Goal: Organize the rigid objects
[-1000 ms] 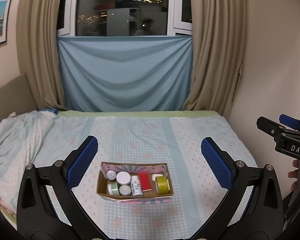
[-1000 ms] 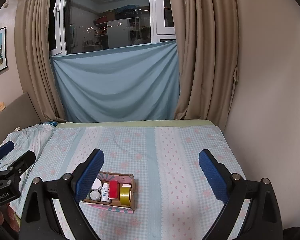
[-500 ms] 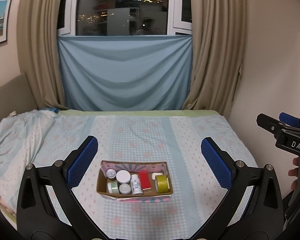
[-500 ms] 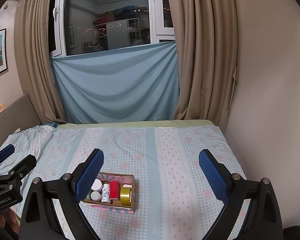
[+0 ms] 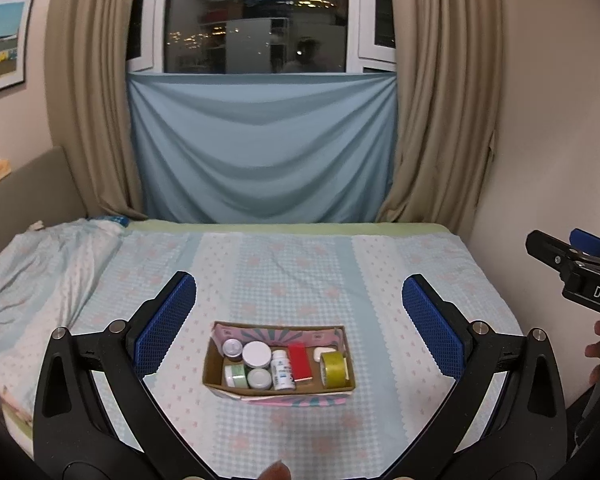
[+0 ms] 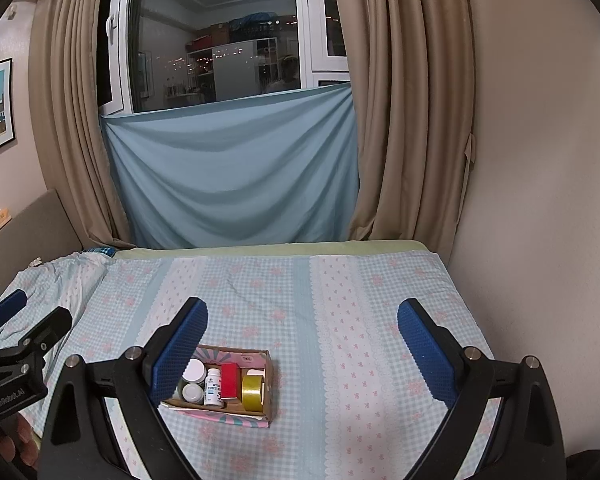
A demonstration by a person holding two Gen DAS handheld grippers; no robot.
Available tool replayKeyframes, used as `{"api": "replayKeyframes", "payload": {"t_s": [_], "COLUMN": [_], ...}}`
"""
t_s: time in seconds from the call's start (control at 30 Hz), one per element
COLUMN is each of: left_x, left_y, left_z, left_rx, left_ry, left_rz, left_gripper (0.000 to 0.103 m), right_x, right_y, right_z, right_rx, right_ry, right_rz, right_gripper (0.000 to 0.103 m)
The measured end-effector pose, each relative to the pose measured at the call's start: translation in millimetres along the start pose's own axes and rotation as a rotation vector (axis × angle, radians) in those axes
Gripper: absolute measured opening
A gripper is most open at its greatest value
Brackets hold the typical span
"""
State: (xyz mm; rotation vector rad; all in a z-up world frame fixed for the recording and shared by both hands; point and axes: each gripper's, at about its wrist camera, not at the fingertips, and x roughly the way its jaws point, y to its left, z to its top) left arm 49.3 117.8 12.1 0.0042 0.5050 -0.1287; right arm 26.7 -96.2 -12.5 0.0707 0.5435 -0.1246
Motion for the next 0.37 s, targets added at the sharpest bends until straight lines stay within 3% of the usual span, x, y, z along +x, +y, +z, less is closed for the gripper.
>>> {"api": "replayKeyframes", "payload": {"t_s": [0.37], "left_x": [-2.1], "left_y": [2.2], "left_z": [-0.9], "left_rx": [-0.005], "left_ry": [-0.039], "left_rz": [0.014], "left_gripper": [0.103], "right_x": [0.2], "right_y": [1.2], "right_z": [1.9], "right_rx": [0.005], "right_ry": [0.003], "right_rz": [-0.001], "right_gripper": [0.095]}}
